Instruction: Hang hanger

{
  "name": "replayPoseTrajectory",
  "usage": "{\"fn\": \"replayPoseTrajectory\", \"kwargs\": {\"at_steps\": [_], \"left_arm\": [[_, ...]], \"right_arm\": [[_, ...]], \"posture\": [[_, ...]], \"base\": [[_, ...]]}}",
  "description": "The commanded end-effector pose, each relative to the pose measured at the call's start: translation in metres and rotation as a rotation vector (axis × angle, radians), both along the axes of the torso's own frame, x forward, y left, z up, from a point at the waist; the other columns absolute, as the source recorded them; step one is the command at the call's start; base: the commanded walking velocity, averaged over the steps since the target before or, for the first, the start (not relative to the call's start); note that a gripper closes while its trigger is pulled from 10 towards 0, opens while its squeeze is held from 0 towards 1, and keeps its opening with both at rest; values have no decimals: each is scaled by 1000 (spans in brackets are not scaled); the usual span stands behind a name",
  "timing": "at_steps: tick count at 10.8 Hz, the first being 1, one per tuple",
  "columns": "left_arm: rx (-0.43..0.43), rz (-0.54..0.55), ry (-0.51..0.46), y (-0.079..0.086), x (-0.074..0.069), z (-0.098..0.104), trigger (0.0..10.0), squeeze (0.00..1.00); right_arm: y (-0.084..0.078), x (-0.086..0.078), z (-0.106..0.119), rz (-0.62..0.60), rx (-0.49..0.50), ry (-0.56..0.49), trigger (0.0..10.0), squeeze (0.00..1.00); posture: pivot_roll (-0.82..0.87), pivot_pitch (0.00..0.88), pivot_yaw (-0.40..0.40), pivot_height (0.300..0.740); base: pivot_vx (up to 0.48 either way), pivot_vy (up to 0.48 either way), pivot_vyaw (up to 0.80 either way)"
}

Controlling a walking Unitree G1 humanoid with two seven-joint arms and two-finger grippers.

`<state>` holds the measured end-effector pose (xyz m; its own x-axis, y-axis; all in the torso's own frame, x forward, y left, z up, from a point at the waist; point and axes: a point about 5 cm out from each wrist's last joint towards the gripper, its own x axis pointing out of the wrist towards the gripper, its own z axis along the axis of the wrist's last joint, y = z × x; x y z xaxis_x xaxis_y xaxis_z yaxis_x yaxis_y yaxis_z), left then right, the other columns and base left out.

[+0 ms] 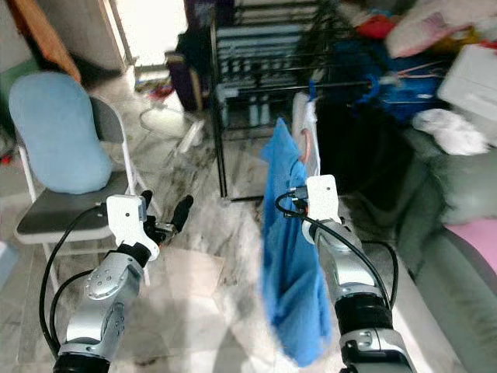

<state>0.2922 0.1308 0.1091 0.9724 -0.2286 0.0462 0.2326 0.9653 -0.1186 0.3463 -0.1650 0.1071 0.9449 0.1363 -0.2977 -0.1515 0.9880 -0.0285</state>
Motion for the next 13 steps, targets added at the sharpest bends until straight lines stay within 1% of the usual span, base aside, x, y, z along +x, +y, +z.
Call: {"fn": "replayPoseTrajectory", "kwargs": {"at_steps": [1,6,8,13], "left_arm": [[13,13,-7,3,2,1,10000,0],[12,17,0,3,2,1,10000,0],[13,19,7,3,2,0,10000,0],[21,18,17,2,2,-1,10000,0]], "right_arm": [[4,6,11,15,12,-44,10000,0],[7,4,7,30,18,-24,10000,0],[8,3,5,36,23,-18,10000,0],[12,1,1,62,29,7,10000,0]], "posture": [[-38,0,37,740],[-39,0,39,740],[-39,0,42,740],[-39,0,42,740]], "base": [[442,0,0],[439,0,0],[381,291,0],[290,382,0]]}}
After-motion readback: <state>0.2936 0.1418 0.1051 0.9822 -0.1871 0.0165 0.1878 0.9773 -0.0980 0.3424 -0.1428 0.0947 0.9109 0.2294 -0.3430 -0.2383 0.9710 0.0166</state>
